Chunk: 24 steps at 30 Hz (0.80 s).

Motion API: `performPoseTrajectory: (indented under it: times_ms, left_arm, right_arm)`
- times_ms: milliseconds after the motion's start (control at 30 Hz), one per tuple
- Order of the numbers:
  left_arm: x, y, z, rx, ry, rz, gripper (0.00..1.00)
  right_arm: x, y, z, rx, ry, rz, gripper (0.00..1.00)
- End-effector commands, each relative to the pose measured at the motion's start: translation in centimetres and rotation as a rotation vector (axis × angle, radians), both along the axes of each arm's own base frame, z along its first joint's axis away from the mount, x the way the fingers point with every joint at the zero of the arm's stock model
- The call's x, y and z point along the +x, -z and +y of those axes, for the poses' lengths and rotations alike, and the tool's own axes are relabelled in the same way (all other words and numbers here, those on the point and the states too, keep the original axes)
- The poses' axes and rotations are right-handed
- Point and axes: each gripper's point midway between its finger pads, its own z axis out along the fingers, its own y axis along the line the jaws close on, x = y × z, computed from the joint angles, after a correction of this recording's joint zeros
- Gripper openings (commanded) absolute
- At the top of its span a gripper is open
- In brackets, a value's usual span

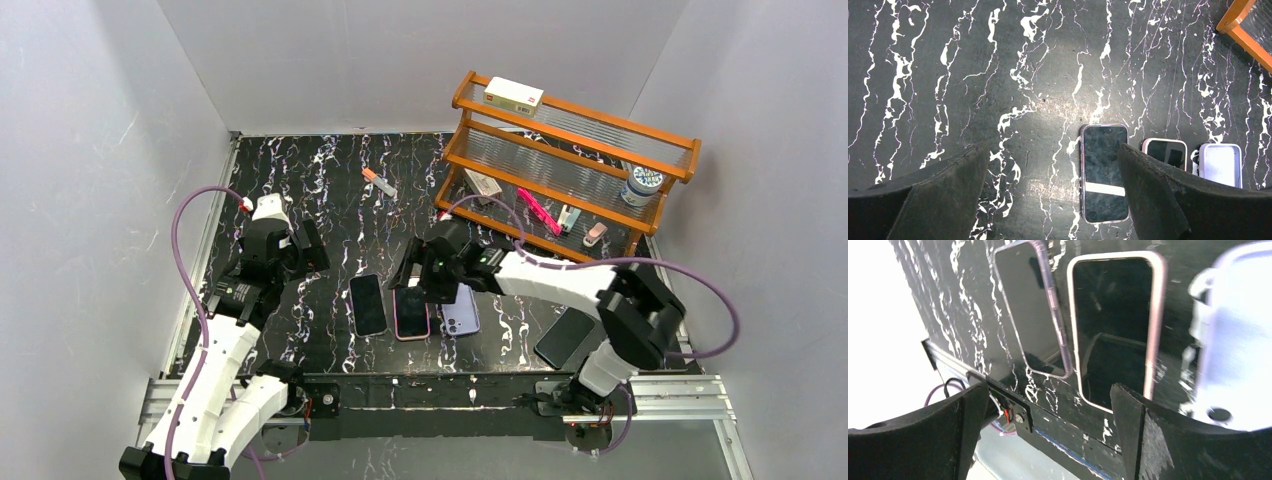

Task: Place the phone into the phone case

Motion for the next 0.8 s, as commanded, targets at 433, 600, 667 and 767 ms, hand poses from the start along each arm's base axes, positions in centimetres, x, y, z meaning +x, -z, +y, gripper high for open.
performPoseTrajectory:
  times_ms: [433, 600, 667, 767]
  left_arm:
    - [0.0, 0.2, 0.2, 0.010, -0.001, -0.016, 0.98]
    - [0.0, 0.0, 0.3, 0.012, -0.002, -0.025, 0.98]
    - [-0.1, -0.1, 0.3, 0.014, -0.004, -0.029, 0.98]
    - [-0.1, -0.3, 0.4, 0.013, -0.006, -0.037, 0.98]
  right_arm:
    - [-3.5, 2.8, -28.8, -0.764, 0.900, 0.226, 0.99]
    - [-4.1, 2.4, -33.0, -0.811, 1.023, 0.247, 0.99]
    - [-4.2, 2.2, -34.2, -0.841, 1.057, 0.235, 0.99]
    - [-4.3, 2.6, -35.6, -0.880, 1.081, 0.249, 0.99]
